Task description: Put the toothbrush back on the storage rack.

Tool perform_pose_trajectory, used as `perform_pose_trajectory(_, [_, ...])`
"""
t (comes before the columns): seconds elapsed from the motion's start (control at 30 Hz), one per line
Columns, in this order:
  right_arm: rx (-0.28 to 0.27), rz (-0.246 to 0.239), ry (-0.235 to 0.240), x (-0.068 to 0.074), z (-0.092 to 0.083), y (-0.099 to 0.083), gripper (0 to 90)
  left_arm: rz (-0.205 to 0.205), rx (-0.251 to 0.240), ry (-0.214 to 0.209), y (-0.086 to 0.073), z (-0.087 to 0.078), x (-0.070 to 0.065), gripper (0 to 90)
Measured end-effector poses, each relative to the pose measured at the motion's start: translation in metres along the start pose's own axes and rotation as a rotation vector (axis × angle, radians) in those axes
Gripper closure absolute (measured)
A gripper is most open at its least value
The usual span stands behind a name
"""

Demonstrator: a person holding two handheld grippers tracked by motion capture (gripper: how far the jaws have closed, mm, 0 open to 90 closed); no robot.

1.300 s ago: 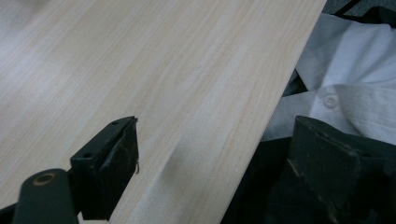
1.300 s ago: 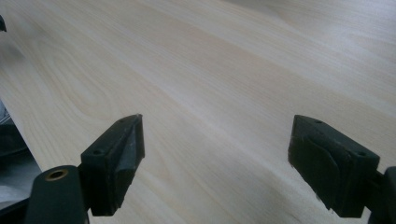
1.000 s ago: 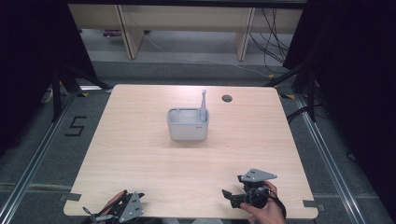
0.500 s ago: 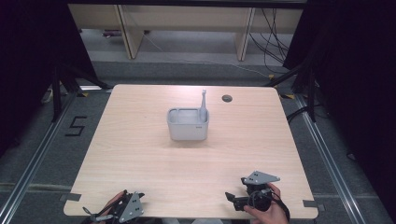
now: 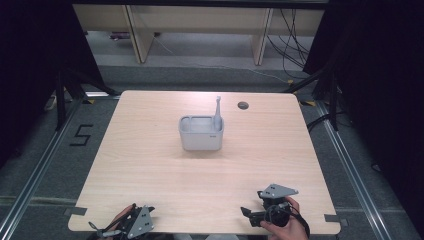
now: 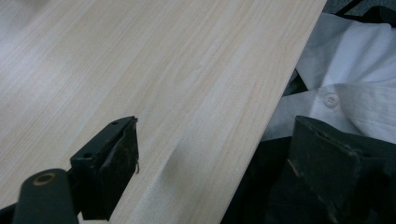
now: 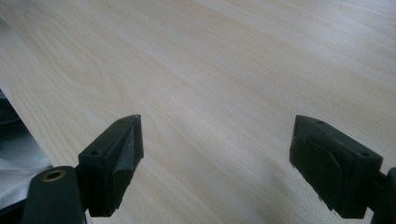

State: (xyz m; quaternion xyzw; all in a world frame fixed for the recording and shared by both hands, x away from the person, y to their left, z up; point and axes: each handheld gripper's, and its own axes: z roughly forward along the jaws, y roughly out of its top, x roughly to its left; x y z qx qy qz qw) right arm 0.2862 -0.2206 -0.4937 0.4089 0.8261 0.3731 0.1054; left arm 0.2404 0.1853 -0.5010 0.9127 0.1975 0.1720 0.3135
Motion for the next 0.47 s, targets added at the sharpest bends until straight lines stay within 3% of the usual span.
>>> perform_pose_trajectory(0.07, [-0.001, -0.025, 0.006, -0.0017, 0.0002, 0.0008, 18.3, 0.001, 0.0, -0.001, 0.0, 0.0, 0.0, 15.3])
perform_pose_trajectory(0.23, [-0.004, -0.032, -0.002, -0.002, 0.0003, 0.0008, 18.3, 0.001, 0.001, -0.001, 0.0, 0.0001, 0.0, 15.2])
perform_pose_trajectory(0.27, [0.007, -0.002, 0.006, -0.0002, 0.0002, 0.0006, 18.3, 0.001, 0.001, -0.001, 0.0, 0.0001, 0.0, 15.2])
perform_pose_trajectory(0.47, [0.009, -0.01, 0.001, -0.0007, 0.0004, 0.0006, 18.3, 0.0, 0.0, 0.0, 0.0, 0.0, 0.0, 15.2])
